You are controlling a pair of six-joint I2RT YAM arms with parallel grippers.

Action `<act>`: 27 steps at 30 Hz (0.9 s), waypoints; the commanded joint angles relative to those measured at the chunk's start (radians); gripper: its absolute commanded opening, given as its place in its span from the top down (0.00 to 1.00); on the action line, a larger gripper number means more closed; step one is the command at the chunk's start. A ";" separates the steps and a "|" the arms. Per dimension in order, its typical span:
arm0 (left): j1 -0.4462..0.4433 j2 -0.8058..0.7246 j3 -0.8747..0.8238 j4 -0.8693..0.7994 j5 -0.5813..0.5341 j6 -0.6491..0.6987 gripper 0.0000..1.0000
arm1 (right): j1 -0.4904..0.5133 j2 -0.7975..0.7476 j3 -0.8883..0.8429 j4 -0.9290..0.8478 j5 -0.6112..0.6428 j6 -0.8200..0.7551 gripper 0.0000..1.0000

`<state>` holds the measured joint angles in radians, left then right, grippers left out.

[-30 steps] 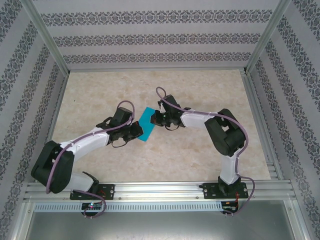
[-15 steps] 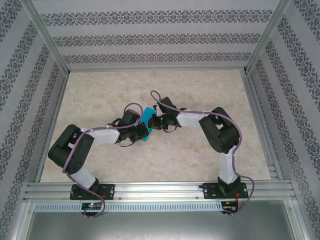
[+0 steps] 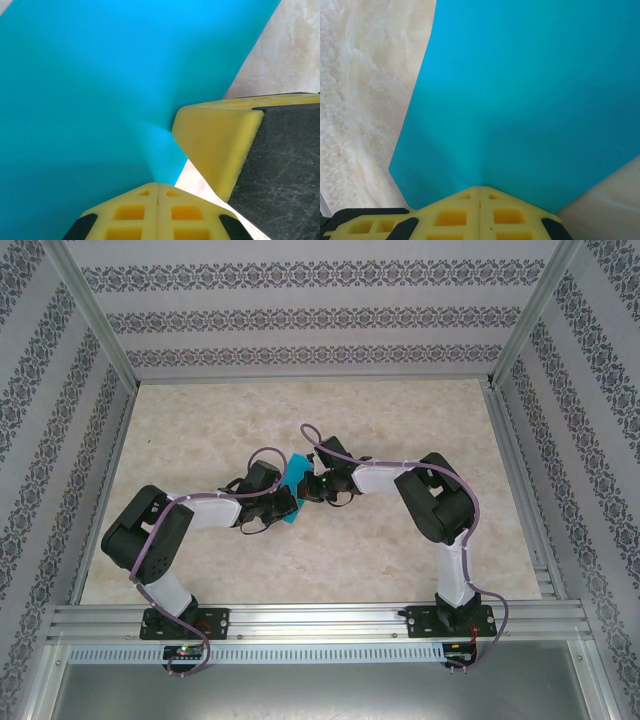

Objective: Fold a paper plane with a square sheet of paper (pick it up from the middle)
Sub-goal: First fold in half a square sheet of paper at the center of the table.

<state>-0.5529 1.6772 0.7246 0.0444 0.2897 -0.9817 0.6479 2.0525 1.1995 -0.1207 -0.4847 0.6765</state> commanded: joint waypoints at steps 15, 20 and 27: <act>-0.015 0.060 -0.017 -0.153 -0.017 0.014 1.00 | -0.032 0.043 0.021 -0.036 0.024 -0.055 1.00; -0.015 0.052 -0.030 -0.220 -0.025 0.024 1.00 | -0.083 0.084 0.069 -0.043 0.014 -0.055 1.00; -0.014 0.055 -0.066 -0.226 -0.027 0.019 1.00 | -0.139 0.125 0.126 -0.029 0.036 -0.032 1.00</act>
<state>-0.5529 1.7020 0.7296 0.0376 0.2970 -0.9775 0.5762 2.1212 1.2873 -0.1848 -0.6067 0.6529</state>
